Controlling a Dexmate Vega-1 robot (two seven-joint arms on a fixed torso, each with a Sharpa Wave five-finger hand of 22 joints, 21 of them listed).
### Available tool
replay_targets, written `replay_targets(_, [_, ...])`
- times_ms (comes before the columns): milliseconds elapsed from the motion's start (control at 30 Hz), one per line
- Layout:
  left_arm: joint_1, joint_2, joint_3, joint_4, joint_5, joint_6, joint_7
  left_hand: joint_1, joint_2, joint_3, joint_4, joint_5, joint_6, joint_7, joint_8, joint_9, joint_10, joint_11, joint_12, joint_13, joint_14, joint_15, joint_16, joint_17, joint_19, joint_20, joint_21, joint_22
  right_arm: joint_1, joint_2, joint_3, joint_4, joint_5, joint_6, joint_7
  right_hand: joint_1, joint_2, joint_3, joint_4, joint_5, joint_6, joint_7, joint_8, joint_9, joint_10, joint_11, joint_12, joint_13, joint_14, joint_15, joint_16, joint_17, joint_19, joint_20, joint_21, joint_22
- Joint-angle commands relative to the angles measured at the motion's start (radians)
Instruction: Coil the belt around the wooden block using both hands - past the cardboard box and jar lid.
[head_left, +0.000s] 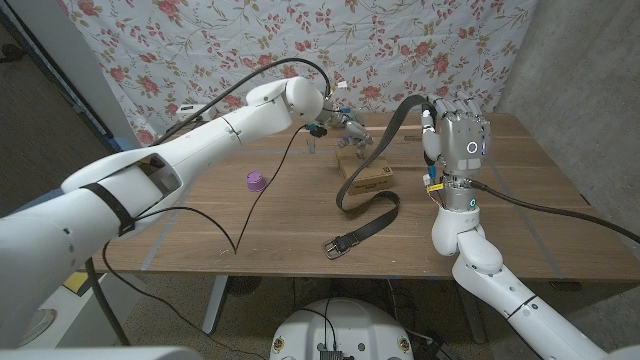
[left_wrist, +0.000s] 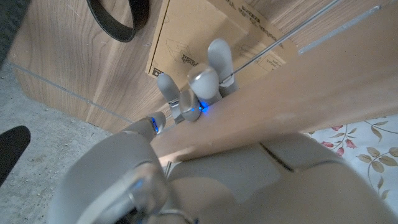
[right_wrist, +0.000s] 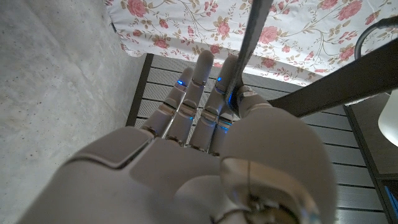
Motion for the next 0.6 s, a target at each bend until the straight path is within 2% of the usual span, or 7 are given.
replay_targets(33, [-0.001,-0.055,0.020,0.050,-0.023,-0.020,0.011,-0.001,-0.019,0.009,-0.002,0.011,-0.002,0.016,0.011,0.003,-0.002,0.004,0.001,0.002,0.007,0.002,0.013,0.001,-0.010,-0.003,0.013,0.006,0.139,0.038,0.037,0.081,-0.072,0.143,-0.001,0.013,0.006,0.001,0.003,0.008,0.073,-0.066,0.070,0.009,-0.024,-0.021,0.012,0.006,0.003,-0.139,-0.006,0.008,-0.006,-0.063,0.008,0.005])
replay_targets(233, [0.011,-0.039,0.027,-0.011,-0.010,0.028,0.014,0.001,-0.030,0.010,-0.005,0.023,0.001,0.015,0.013,-0.004,-0.008,0.009,0.001,0.002,0.004,0.002,0.017,-0.001,-0.014,-0.001,0.014,-0.001,0.194,0.056,0.052,0.129,-0.069,0.193,-0.001,0.011,0.004,0.000,0.008,0.009,0.074,-0.069,0.070,0.014,-0.024,-0.019,0.014,0.005,0.003,-0.138,-0.013,0.015,-0.009,-0.065,0.012,0.005])
replay_targets(467, [0.039,0.004,0.042,-0.135,0.041,0.115,0.022,0.004,-0.035,0.014,-0.006,0.033,-0.002,0.014,0.015,-0.004,-0.007,0.008,0.003,0.002,0.006,0.002,0.019,-0.005,-0.018,0.000,0.019,-0.003,0.246,0.025,0.041,0.148,0.002,0.206,-0.001,0.010,0.000,-0.002,0.011,0.012,0.073,-0.073,0.069,0.019,-0.027,-0.025,0.015,0.003,0.003,-0.138,-0.021,0.023,-0.013,-0.068,0.017,0.005])
replay_targets(600, [0.062,0.023,0.041,-0.189,0.058,0.147,0.036,0.004,-0.044,0.014,-0.006,0.041,0.002,0.010,0.018,-0.007,-0.008,0.006,0.003,0.002,0.006,0.004,0.022,-0.007,-0.019,-0.001,0.023,-0.005,0.285,-0.022,0.004,0.158,0.070,0.191,0.000,0.010,-0.002,-0.003,0.013,0.014,0.074,-0.075,0.068,0.022,-0.028,-0.028,0.015,0.002,0.001,-0.139,-0.028,0.027,-0.015,-0.070,0.020,0.005])
